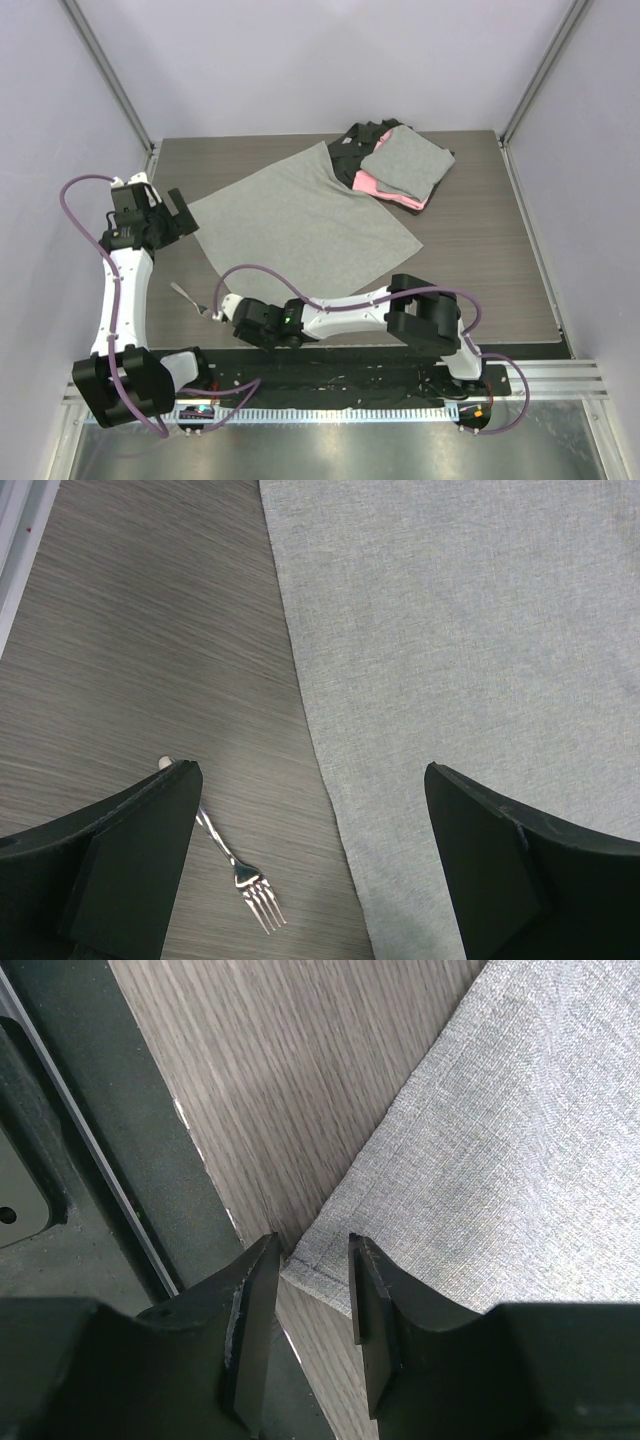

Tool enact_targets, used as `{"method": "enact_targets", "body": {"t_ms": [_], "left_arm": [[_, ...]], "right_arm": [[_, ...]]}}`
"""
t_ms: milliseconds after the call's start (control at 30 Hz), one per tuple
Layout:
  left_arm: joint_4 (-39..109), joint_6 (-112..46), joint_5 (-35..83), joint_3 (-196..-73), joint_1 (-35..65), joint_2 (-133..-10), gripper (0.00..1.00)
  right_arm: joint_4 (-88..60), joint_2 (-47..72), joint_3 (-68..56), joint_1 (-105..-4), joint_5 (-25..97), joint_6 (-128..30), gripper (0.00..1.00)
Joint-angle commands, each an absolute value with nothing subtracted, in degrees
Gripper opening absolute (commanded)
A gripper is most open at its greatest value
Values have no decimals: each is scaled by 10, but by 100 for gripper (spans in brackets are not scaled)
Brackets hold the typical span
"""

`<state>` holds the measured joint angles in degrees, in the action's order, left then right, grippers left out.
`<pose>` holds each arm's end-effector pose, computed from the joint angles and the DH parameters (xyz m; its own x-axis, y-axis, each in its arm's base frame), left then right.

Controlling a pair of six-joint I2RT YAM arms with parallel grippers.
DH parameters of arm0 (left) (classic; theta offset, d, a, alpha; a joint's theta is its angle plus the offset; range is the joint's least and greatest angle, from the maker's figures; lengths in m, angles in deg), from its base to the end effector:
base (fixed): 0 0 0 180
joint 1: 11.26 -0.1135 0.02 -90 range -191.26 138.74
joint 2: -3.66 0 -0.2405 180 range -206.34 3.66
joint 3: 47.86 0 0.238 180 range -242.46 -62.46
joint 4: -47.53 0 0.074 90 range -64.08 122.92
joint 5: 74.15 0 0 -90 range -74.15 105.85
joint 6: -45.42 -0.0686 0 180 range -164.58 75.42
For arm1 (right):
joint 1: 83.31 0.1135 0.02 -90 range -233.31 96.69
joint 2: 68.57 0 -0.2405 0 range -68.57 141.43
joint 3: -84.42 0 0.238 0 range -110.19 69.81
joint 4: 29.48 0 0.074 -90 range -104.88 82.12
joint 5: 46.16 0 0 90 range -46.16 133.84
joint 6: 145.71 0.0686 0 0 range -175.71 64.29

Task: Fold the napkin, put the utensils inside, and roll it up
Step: Fold the napkin

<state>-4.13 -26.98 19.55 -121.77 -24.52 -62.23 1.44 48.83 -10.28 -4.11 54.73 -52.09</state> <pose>0.2546 0.0554 0.2679 -0.5848 -0.4478 -0.6763 -0.3780 0.8882 -0.2613 0.0941 0.4240 0.1214 -0.2101 -0.7707 -0.6016 -0.9322 0.3434 -0.1143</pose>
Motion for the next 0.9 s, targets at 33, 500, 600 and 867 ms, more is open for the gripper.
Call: {"method": "enact_targets", "body": {"t_ms": [33, 500, 600, 867], "left_arm": [[-28, -267, 201, -1217, -246, -611, 100], [-28, -267, 195, -1217, -247, -609, 100], [-28, -268, 191, -1217, -246, -609, 100], [-28, -269, 187, -1217, -246, -604, 100]], "right_arm": [[28, 505, -82, -58, 531, -496, 42], [30, 520, -43, -71, 467, -445, 29], [30, 532, -40, -74, 452, -440, 22], [31, 522, -49, -73, 404, -440, 7]]}}
